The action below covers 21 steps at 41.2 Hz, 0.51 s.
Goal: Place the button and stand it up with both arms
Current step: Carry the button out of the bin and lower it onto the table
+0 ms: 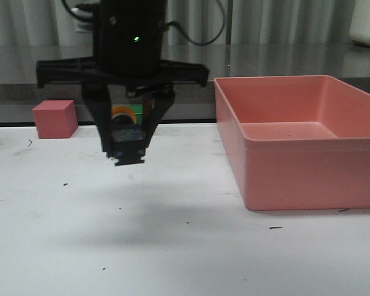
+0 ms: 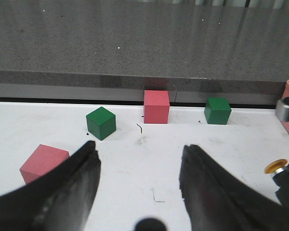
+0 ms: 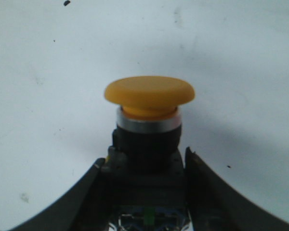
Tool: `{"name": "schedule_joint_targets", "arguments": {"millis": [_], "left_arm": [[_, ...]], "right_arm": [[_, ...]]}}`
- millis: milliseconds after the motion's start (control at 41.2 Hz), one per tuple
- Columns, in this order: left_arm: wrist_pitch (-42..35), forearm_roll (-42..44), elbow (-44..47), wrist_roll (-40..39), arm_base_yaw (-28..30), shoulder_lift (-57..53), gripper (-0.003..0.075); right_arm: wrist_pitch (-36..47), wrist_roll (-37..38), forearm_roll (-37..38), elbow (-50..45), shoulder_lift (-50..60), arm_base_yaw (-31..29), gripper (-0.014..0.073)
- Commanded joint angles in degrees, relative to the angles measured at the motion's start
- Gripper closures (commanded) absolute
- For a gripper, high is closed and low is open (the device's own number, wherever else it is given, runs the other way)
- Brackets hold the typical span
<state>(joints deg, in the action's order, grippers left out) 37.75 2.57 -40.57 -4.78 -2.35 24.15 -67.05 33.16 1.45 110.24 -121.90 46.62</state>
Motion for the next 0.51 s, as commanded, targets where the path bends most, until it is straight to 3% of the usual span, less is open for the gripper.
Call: {"name": "schedule_joint_targets", "arguments": {"millis": [0,146,485], "left_arm": [[-4.66,-0.26,-1.89,-0.42,0.10,0.77,0.0356],[-4.66,-0.26,-1.89,-0.42,0.10,0.77,0.0356],[-4.66,-0.26,-1.89,-0.42,0.10,0.77,0.0356]], "right_arm": [[-0.47,3.24,1.10,5.94,-0.55,0.38,0.0344],[0.82,9.10,1.10,10.21,-4.83,0.38,0.0344],[4.79,14.70,0.89,11.87,-8.32,0.11,0.0343]]}}
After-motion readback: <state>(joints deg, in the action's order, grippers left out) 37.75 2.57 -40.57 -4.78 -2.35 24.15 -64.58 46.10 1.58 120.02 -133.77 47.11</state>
